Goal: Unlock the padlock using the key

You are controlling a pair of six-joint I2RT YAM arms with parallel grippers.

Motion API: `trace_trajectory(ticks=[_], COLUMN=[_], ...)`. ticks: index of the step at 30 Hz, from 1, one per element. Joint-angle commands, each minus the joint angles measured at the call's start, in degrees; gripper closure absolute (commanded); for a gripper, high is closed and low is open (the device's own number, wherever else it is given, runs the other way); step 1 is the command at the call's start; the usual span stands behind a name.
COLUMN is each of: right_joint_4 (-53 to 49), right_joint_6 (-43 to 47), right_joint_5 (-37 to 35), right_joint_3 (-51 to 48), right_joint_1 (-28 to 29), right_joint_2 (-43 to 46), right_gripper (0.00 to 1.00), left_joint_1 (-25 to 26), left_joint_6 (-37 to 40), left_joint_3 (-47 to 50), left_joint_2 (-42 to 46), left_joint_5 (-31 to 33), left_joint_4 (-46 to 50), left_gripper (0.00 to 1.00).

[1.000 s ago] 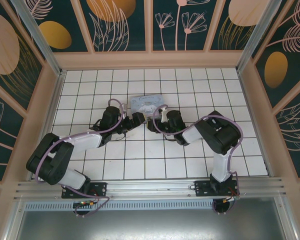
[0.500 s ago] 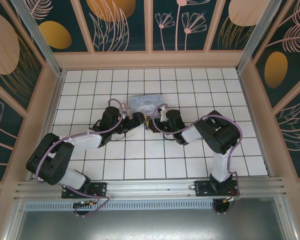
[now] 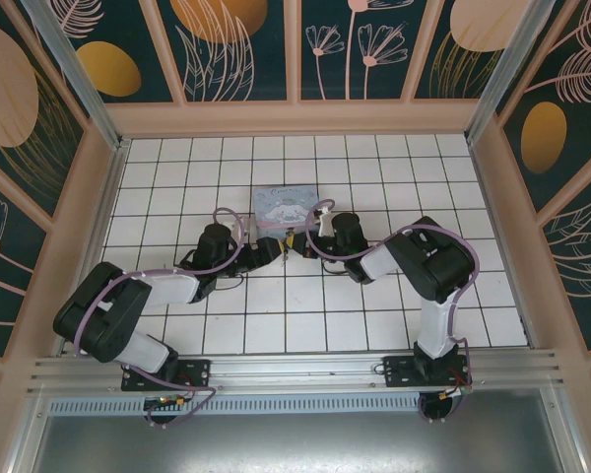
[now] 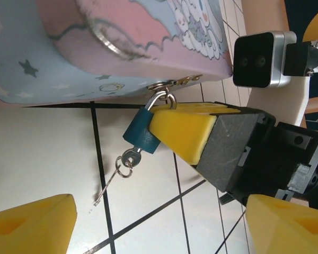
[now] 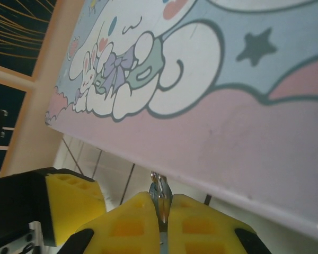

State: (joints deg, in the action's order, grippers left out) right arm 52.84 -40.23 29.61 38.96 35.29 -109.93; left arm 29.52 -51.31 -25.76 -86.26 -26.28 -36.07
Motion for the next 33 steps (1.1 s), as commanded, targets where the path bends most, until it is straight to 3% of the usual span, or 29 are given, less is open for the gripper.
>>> trace_trajectory(ticks=[1,4,15,25,33], right_joint_4=[6.1,6.6,6.6,7.2,7.9], right_joint_6=[-3.5,-4.3,-5.7,-6.2,-6.5], right_joint_5=[5.6,7.1,9.1,9.5,10.1], right_joint_3=[1.4,1.9,2.6,2.5,2.2], right_joint_1=[-0.3,-0.4,-0.6,-0.6,-0.6], right_joint_2=[0.7,0.2,-0.3,-0.6,-0.9], right_gripper=[1.0,1.0,1.0,1.0,1.0], left_joint_1=[-0.4,-0.4,-0.4,-0.4,-0.4], left_joint_6=[1.1,1.0,-0.1,-1.3,-2.8], left_joint_3=[1.5,1.8,1.9,1.8,1.0], left_joint_2=[-2.1,-3.8,-8.8,-11.6,-15.0], left_joint_5=[-3.0,-4.5,-6.7,-6.6,-6.9], left_joint_4=[-7.6,-10.6,-18.0,-21.3,-24.1], left_gripper=[0.28,0.4,0.56,0.57,0.67])
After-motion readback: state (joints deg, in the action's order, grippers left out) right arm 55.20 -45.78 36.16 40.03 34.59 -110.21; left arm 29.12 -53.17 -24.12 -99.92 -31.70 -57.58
